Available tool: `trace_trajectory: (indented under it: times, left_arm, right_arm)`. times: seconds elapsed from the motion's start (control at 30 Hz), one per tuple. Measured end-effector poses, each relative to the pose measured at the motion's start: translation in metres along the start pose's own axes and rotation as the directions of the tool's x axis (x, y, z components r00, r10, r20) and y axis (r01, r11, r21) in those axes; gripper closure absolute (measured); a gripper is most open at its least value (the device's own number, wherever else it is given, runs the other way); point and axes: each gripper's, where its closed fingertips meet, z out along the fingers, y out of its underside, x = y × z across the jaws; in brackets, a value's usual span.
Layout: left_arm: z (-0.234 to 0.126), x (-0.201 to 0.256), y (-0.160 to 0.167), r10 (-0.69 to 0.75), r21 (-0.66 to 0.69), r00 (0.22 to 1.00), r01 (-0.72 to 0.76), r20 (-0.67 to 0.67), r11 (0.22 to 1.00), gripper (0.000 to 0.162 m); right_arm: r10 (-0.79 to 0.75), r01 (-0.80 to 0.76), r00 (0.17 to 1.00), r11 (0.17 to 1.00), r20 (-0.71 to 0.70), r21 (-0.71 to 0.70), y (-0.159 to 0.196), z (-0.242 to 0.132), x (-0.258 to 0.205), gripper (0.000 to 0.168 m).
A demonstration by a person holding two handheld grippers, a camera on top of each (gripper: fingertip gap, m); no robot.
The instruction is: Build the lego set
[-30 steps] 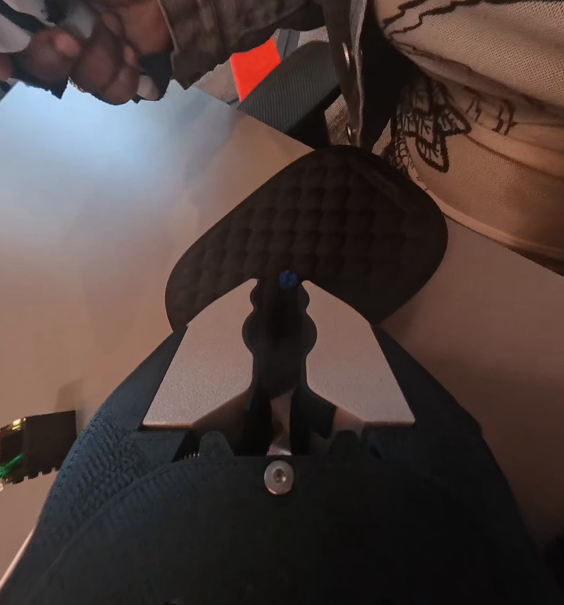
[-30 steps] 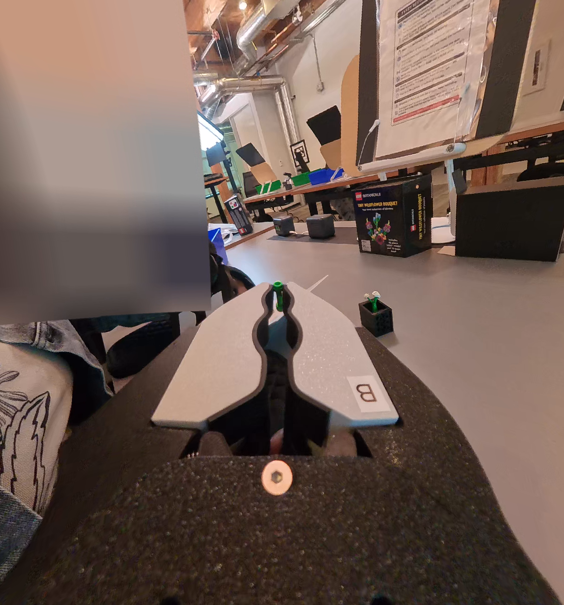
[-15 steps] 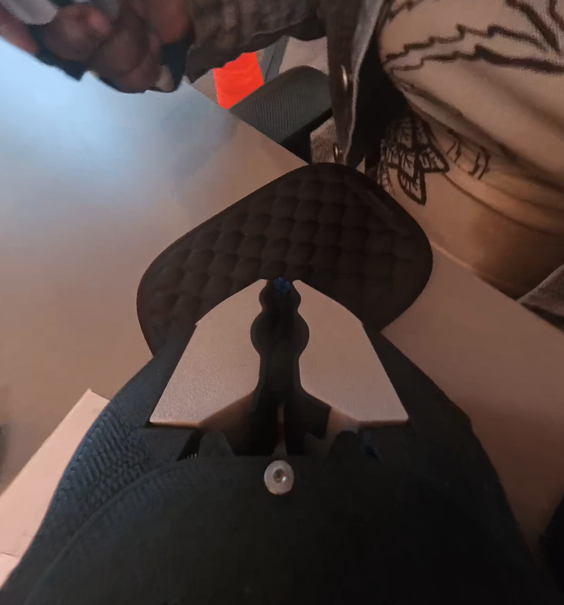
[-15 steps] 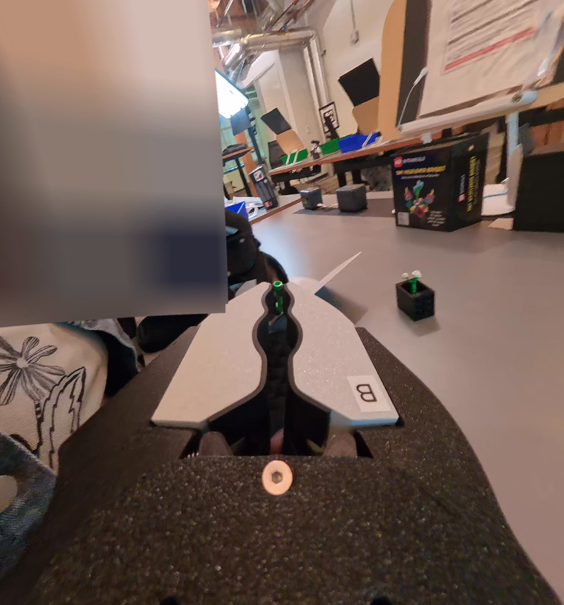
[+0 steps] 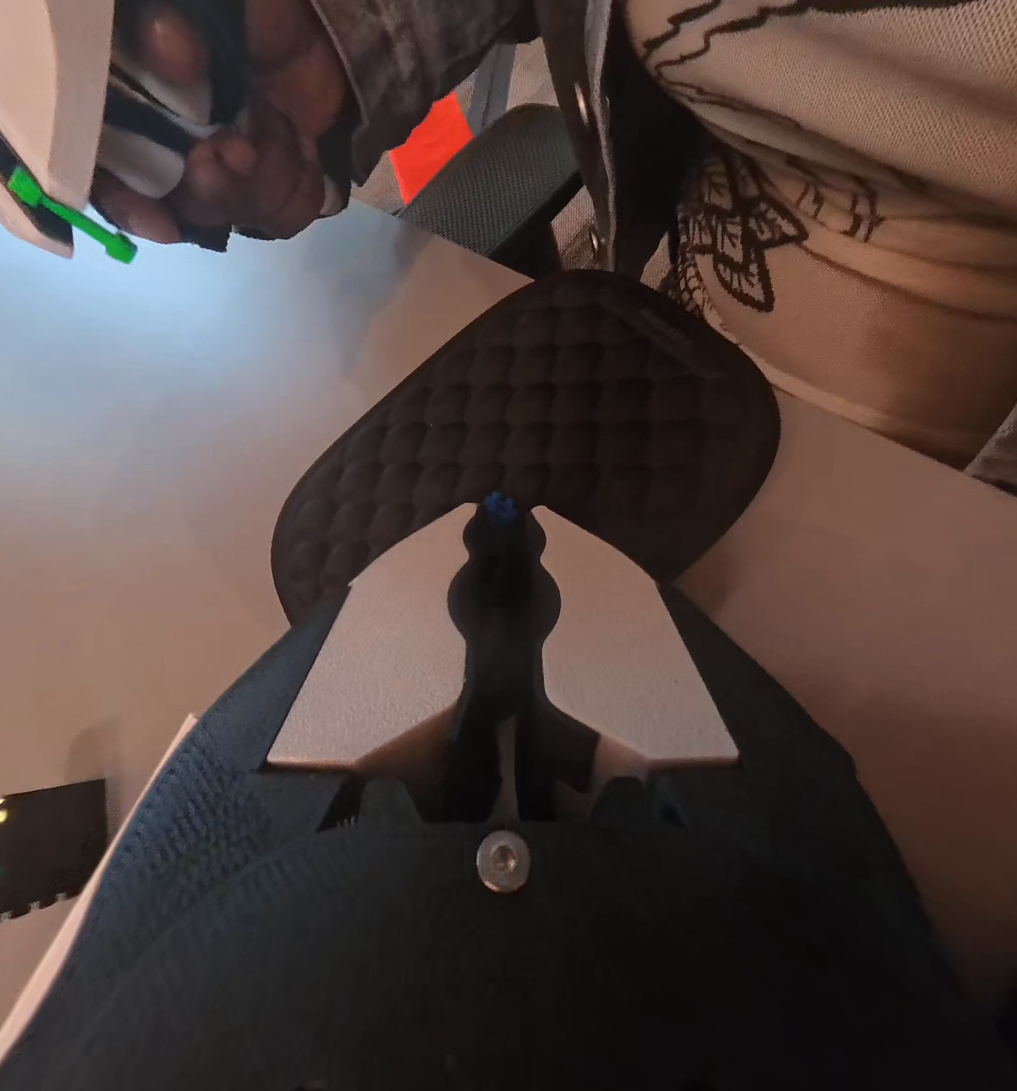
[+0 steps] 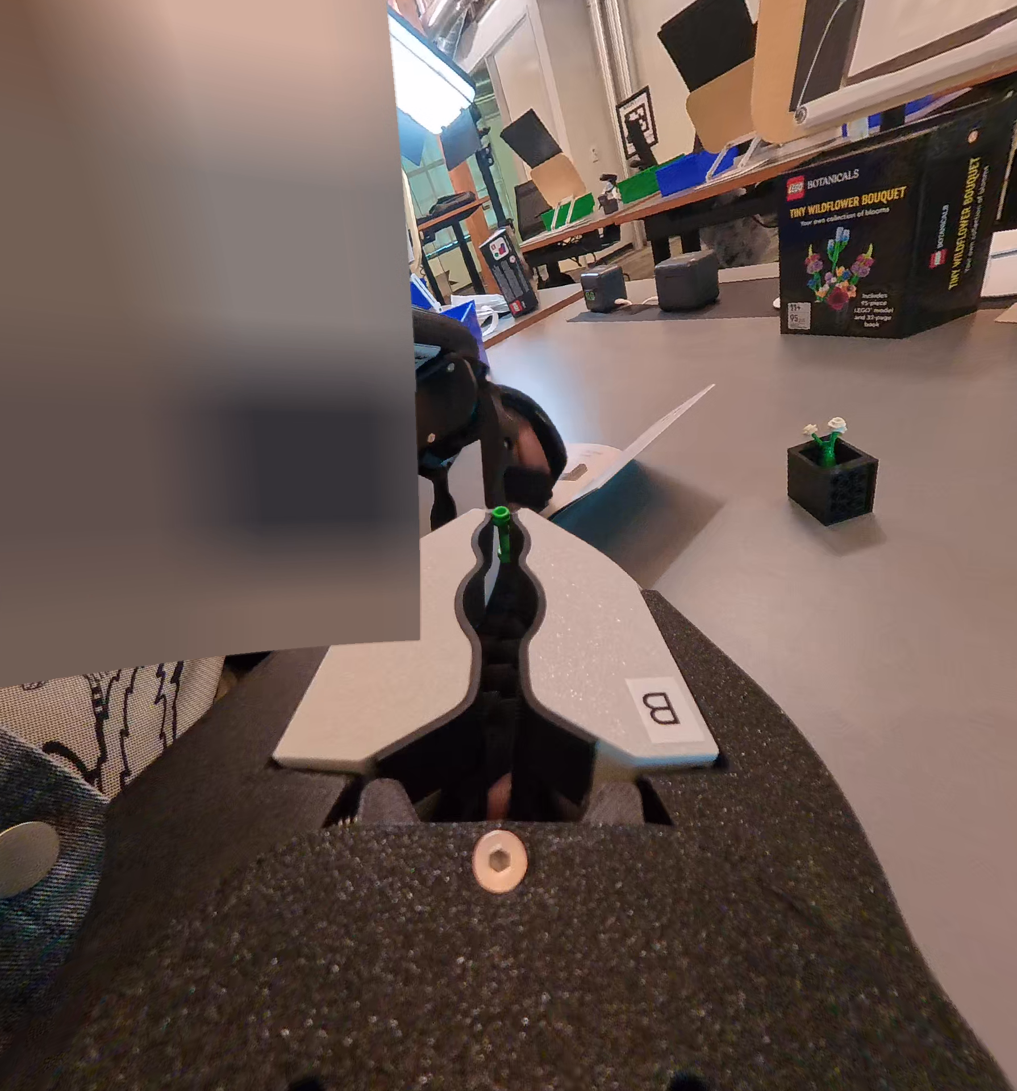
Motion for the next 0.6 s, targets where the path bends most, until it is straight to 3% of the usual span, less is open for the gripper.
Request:
trace_trajectory:
  times: [0.03, 0.37, 0.6]
  left_arm:
    - [-0.0007, -0.0010, 0.0002, 0.014, -0.008, 1.000, -0.014, 0.004, 1.000, 0.149]
    - [0.0026, -0.0020, -0.0022, 0.065, 0.010, 0.998, -0.065, -0.026, 0.998, 0.149]
    - [0.0039, -0.0035, 0.0008, -0.009, 0.023, 0.999, 0.010, -0.050, 1.000, 0.149]
  right_arm:
    - [0.001, -0.001, 1.000, 1.000, -0.001, -0.002, 0.0003, -0.0002, -0.0002, 0.164]
    - [0.018, -0.018, 1.000, 1.000, 0.001, -0.024, 0.0057, 0.0006, -0.0013, 0.163]
    - [0.027, -0.027, 0.999, 0.999, 0.016, -0.039, 0.0092, 0.0044, -0.0033, 0.164]
